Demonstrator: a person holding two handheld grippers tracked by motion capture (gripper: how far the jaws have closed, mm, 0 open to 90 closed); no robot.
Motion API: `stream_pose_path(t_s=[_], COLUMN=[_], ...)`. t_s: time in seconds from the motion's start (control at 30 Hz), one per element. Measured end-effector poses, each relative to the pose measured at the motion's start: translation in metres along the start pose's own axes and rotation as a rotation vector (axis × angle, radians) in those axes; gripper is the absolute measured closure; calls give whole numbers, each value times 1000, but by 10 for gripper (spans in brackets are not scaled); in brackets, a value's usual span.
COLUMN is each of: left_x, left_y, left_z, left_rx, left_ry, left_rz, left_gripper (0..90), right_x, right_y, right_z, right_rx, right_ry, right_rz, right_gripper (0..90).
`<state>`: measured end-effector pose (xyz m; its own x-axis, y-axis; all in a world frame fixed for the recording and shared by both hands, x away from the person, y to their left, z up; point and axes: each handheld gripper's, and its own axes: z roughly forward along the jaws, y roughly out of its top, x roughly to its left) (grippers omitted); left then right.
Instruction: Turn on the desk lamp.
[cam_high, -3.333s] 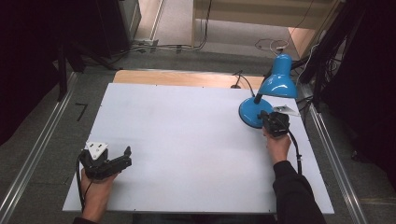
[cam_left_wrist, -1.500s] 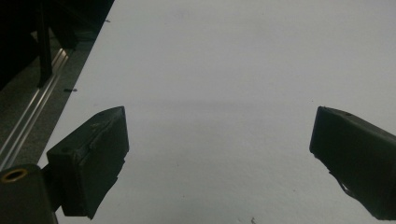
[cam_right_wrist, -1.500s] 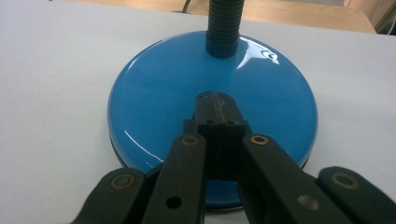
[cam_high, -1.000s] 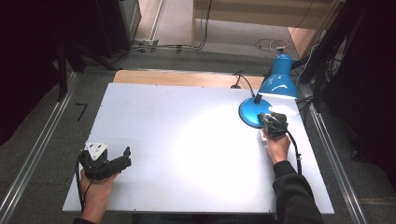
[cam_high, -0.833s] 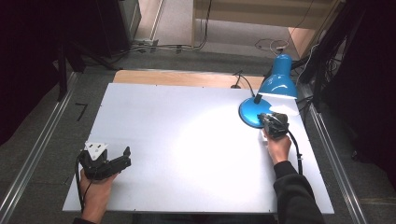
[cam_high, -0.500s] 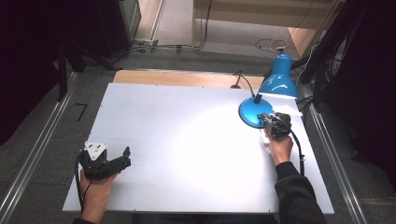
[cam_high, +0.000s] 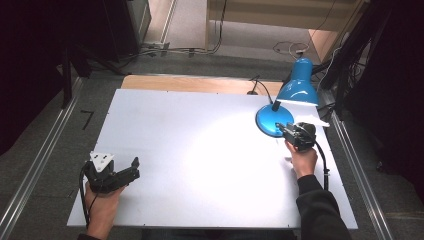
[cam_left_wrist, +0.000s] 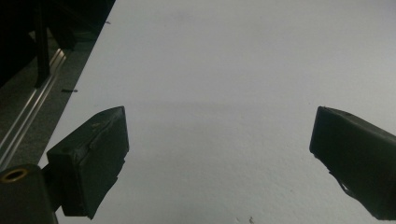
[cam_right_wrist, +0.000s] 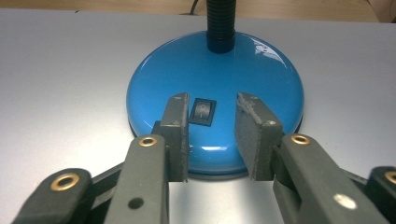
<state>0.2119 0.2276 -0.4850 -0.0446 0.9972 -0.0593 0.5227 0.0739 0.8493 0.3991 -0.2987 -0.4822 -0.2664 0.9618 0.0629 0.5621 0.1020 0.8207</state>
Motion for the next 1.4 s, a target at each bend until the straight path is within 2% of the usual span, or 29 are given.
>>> stream_pose_path(t_s=[0.37,0.63,1.4], left_x=[0,0,0], left_y=[0,0,1], left_z=[0,-1,-1], left_rx=[-1,-6,-8], left_ry=[-3,-4,-10], left_rz=[1,-2,-3], left_gripper=[55,55,55], right_x=[3,2,3], right_y=[0,-2,-7], right_z=[-10,-18,-36], right_rx=[6,-6,-7], right_ry=[23,40,70], right_rz=[-15,-9,-18], right_gripper=[495,408,364])
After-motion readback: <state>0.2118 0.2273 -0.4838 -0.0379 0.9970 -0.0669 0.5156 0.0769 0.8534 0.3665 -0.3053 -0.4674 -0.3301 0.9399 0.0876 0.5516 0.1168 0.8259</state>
